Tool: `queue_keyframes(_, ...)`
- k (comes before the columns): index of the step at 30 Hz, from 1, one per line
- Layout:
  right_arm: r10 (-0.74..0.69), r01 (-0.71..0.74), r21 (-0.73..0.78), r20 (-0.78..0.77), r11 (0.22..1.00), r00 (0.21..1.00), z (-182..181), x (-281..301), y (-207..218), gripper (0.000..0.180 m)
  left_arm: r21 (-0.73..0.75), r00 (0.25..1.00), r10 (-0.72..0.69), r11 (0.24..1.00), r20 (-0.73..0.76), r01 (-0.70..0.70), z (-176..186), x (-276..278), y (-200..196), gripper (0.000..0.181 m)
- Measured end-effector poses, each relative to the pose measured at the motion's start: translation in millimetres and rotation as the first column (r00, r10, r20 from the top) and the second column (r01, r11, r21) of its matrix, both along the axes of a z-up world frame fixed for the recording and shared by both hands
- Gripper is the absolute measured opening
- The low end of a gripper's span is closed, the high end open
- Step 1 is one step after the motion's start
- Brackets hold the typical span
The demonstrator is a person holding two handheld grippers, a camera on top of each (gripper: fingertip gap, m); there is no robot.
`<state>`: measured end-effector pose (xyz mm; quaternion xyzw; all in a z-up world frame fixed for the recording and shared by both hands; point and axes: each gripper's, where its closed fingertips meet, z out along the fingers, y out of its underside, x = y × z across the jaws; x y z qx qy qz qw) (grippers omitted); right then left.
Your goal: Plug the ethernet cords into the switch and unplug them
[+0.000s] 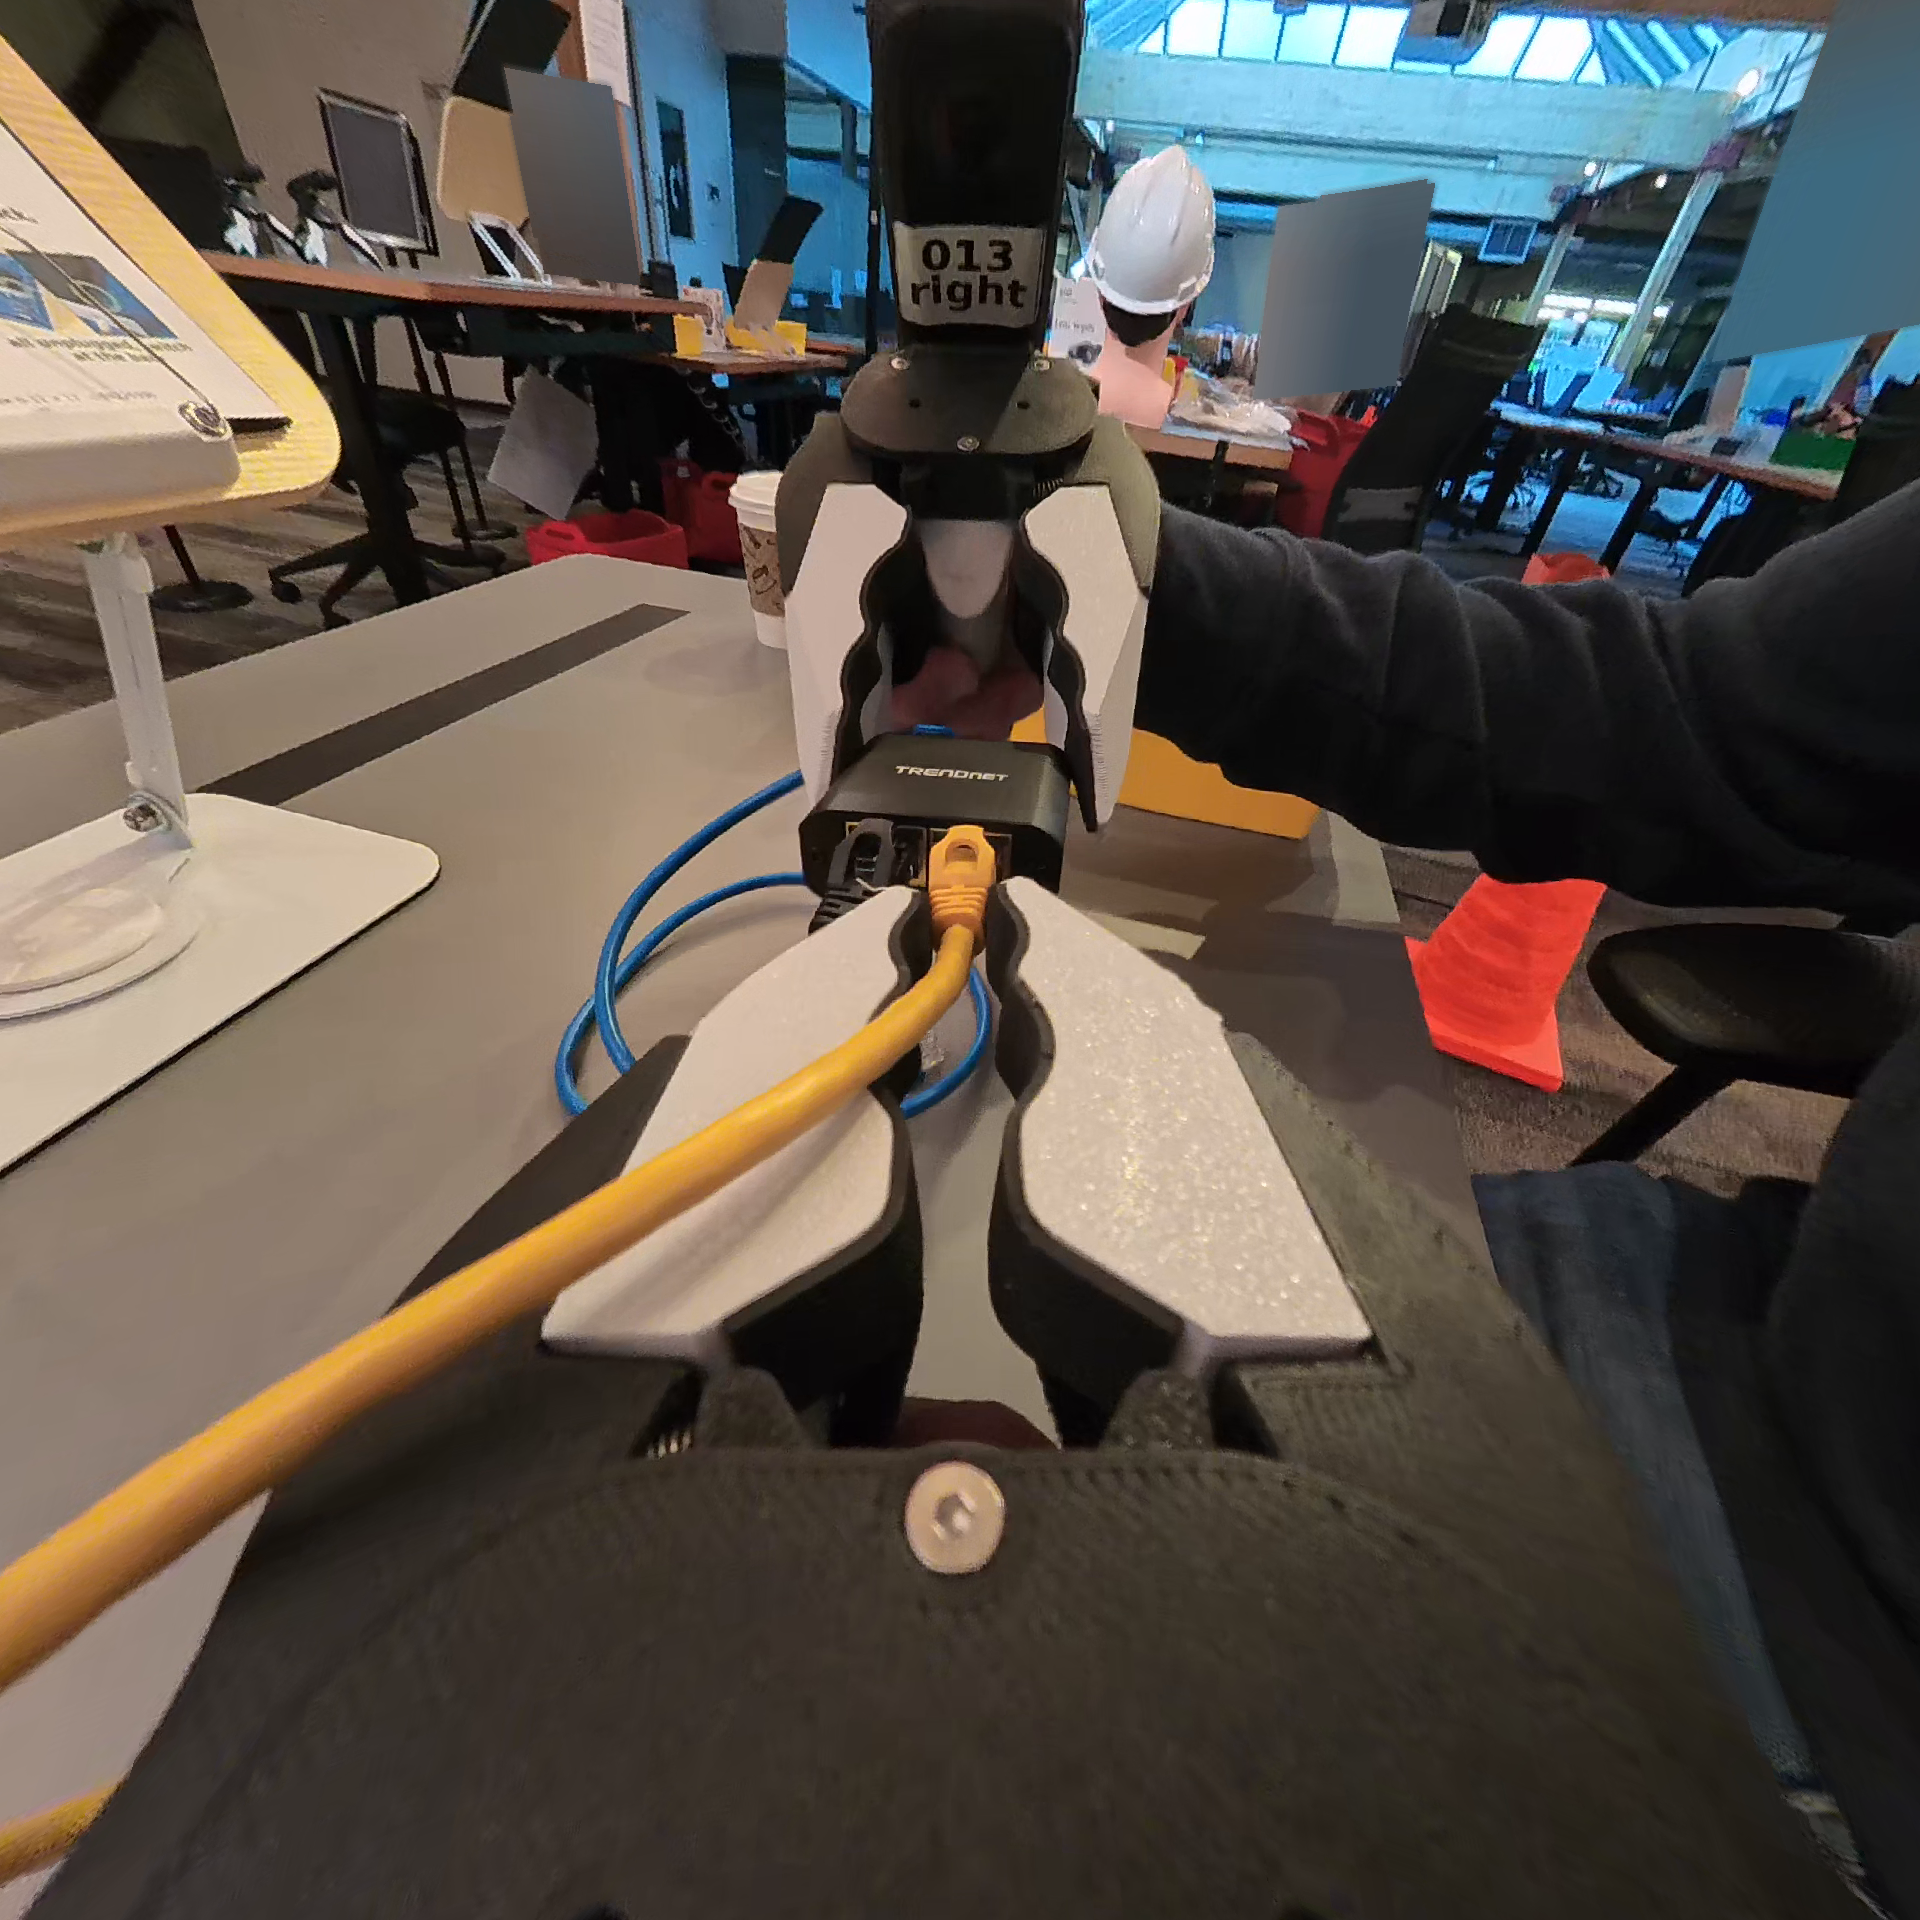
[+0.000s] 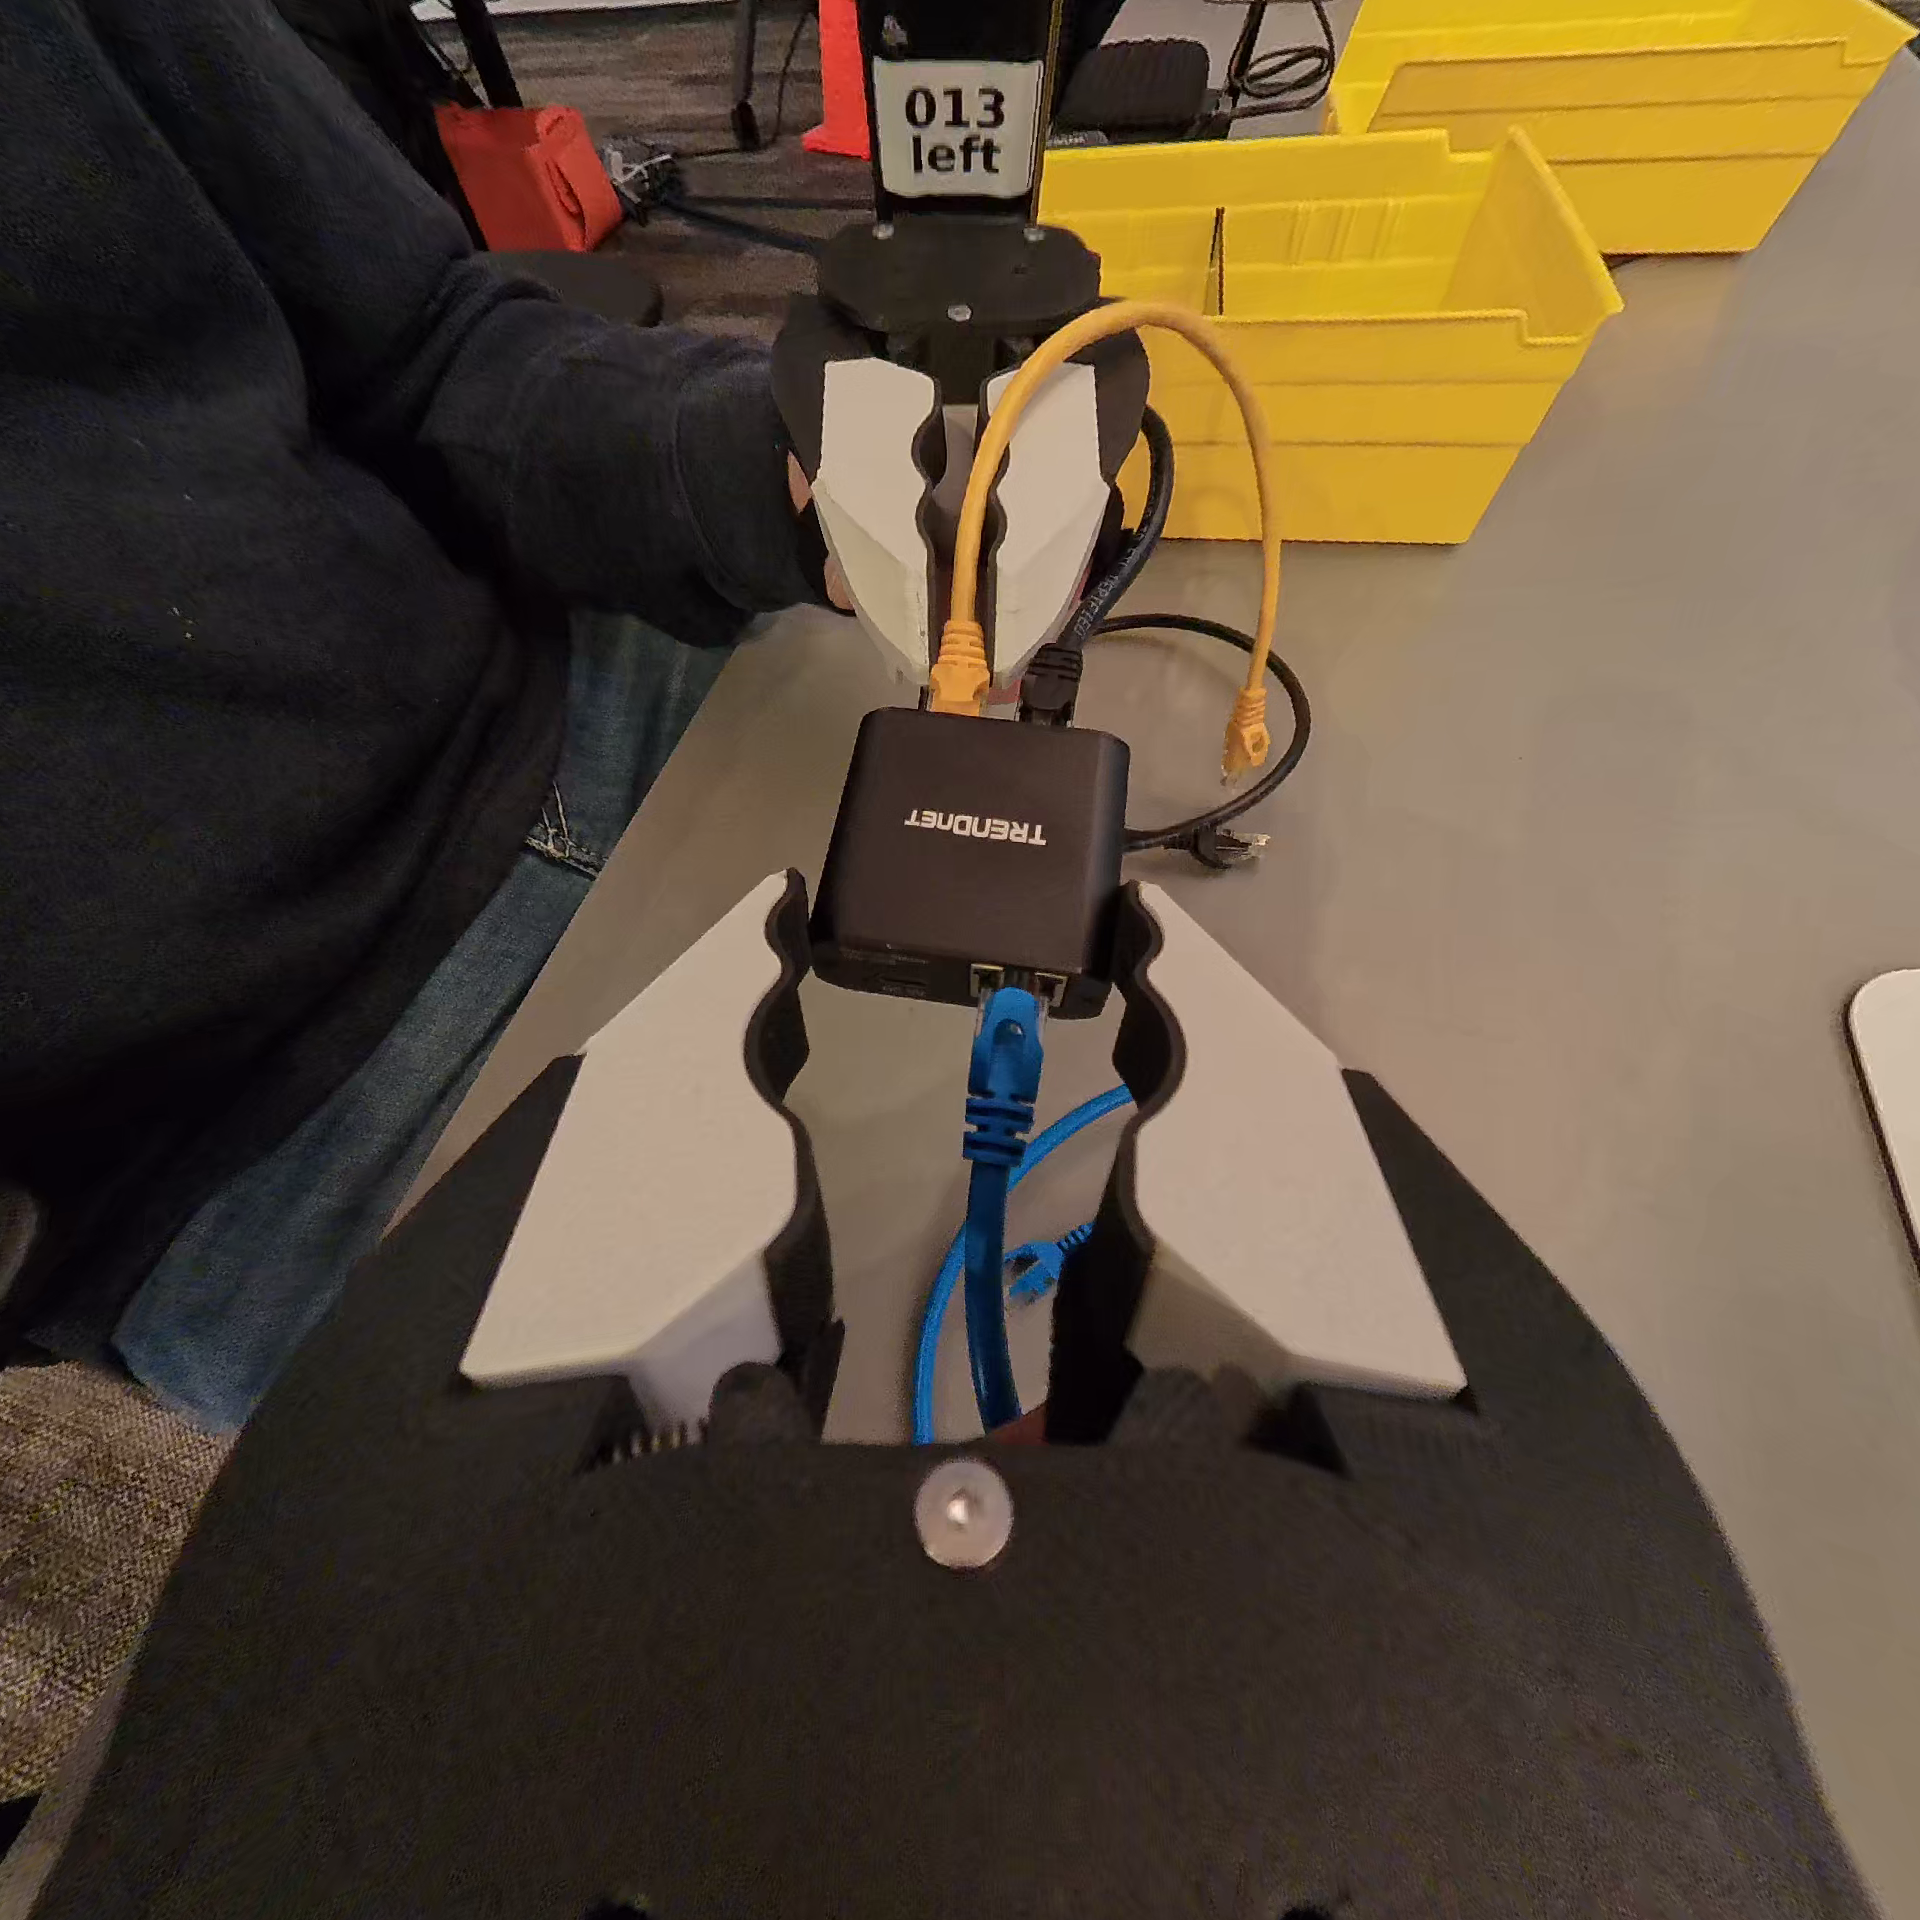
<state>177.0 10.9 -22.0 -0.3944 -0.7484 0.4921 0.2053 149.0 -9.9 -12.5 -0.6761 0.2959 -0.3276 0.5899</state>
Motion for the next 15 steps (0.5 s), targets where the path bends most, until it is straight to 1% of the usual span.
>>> queue_keyframes(6, -0.005, 0.006, 0.005, -0.004, 1.000, 1.000, 0.4, 1.0, 1.1, 0.058, 0.008, 1.000, 0.015, 1.000, 0.018, -0.015, 2.3, 1.3, 1.2, 0.010)
queue_keyframes(15, 0.001, -0.001, 0.005, -0.012, 1.000, 1.000, -3.4, 6.9, 8.8, 0.058, 0.017, 0.992, 0.094, 0.996, -0.081, -0.093, 3.0, 7.5, 8.1, 0.010)
